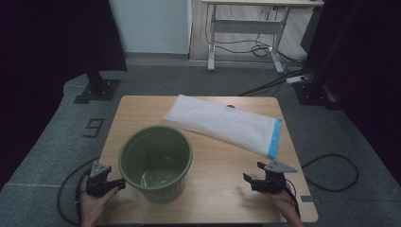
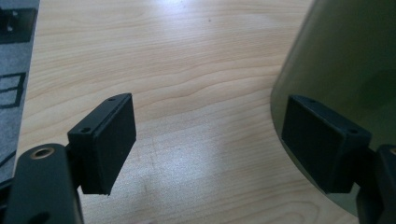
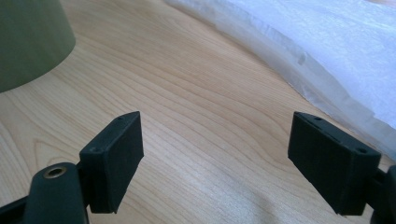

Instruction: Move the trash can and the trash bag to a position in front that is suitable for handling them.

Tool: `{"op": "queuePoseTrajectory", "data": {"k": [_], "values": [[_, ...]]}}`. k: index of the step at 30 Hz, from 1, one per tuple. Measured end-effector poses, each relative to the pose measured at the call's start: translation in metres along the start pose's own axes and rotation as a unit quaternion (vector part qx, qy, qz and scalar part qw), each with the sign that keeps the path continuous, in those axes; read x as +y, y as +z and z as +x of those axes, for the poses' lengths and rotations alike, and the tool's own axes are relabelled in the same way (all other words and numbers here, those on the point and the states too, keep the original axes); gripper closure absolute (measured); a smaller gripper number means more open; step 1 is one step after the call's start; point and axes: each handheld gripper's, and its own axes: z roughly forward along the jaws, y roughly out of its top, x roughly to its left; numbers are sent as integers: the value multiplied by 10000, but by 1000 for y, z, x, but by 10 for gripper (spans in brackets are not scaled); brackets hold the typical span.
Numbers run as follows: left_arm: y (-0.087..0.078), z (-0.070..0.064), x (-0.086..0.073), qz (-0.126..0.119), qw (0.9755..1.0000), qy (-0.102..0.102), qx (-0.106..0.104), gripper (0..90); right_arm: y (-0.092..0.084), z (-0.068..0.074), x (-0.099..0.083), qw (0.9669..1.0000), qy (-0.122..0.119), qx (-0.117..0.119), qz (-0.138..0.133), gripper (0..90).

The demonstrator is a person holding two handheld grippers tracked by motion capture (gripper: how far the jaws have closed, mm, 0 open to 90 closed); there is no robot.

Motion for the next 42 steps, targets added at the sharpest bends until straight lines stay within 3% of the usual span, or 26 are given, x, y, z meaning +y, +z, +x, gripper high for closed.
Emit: {"op": "queuePoseTrajectory", "data": {"k": [8, 14, 19, 22, 25, 26, 29, 30, 33, 42], "values": [[-12, -9, -8, -4, 9996, 232, -146, 156, -5, -5, -2, 9999, 63, -79, -25, 184], [-25, -22, -17, -8, 9977, 474, -488, 148, -4, -9, -1, 9999, 96, -30, -38, 187], [-34, -38, -18, -164, 9932, 716, -903, 137, -2, -11, -1, 10000, 30, 15, 12, 188], [-35, -43, -15, -193, 9913, 855, -981, 116, -1, -12, -1, 10000, 17, 12, 12, 190], [-38, -49, -12, -288, 9860, 1029, -1277, 99, -2, -13, -2, 10000, 39, 6, 48, 191], [-38, -49, -12, -288, 9860, 1029, -1277, 99, -2, -13, -2, 10000, 39, 6, 48, 191], [-36, -57, -8, -260, 9801, 1252, -1518, 88, -3, -14, -3, 10000, 60, -33, 58, 191], [-36, -57, -8, -260, 9801, 1252, -1518, 83, -3, -14, -3, 10000, 60, -33, 58, 191], [-31, -67, -2, -198, 9752, 1407, -1697, 65, -3, -15, -5, 9999, 65, -86, 89, 191], [-14, -78, 12, -188, 9726, 1484, -1780, 65, -3, -14, -8, 9997, 92, -146, 176, 192]]}}
